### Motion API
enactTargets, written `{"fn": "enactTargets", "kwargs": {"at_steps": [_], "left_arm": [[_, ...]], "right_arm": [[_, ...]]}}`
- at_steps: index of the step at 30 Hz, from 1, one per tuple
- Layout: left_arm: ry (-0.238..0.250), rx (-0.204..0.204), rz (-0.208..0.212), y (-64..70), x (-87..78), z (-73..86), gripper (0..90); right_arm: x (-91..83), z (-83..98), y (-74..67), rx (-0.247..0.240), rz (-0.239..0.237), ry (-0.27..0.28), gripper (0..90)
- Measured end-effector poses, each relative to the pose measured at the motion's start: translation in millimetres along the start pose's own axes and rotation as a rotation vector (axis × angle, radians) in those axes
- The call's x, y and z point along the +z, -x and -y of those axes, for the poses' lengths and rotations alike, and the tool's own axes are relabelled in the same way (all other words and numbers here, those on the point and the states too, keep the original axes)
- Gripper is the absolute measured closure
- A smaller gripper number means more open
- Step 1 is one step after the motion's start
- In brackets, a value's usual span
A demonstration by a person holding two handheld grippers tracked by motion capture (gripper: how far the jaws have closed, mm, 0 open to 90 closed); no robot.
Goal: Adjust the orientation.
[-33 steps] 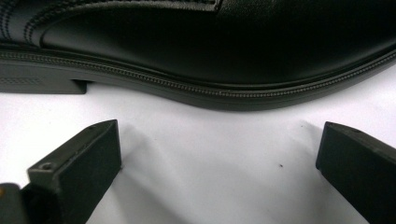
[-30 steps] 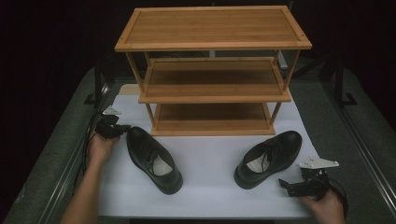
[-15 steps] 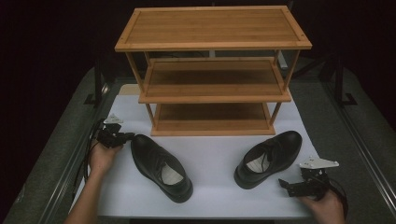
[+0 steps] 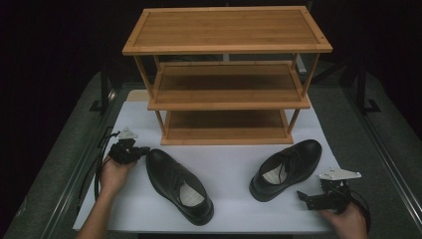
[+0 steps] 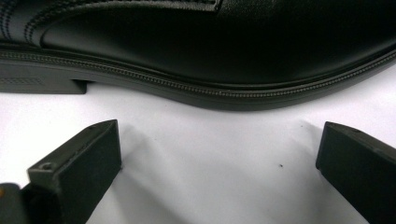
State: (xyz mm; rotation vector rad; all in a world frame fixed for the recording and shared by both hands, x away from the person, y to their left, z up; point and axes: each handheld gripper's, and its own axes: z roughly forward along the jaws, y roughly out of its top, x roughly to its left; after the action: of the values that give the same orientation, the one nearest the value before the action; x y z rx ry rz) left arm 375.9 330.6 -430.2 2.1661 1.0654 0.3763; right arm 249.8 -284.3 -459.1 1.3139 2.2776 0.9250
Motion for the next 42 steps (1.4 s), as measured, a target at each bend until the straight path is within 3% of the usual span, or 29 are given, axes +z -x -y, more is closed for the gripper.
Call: {"fn": "enactTargets", "kwargs": {"at_steps": [9,16,24,31,42], "left_arm": [[0.023,-0.016,-0.019,7.8,-35.5,19.2,90.0],[0.047,-0.012,0.04,41.4,-58.5,46.4,90.0],[0.021,0.033,0.096,82.5,-56.3,63.0,90.0],[-0.011,0.053,0.102,84.7,-46.3,61.4,90.0],[-0.019,0.074,0.098,81.4,-39.9,53.1,90.0]], "right_arm": [[-0.1,0.2,0.1,0.0,-0.001,0.001,0.0],[-0.1,0.0,0.1,0.0,0.0,0.0,0.0],[-0.2,0.1,0.0,0.003,-0.001,-0.001,0.0],[-0.2,0.0,0.1,0.003,-0.002,-0.001,0.0],[-0.2,0.0,0.1,0.003,-0.001,-0.002,0.0]]}}
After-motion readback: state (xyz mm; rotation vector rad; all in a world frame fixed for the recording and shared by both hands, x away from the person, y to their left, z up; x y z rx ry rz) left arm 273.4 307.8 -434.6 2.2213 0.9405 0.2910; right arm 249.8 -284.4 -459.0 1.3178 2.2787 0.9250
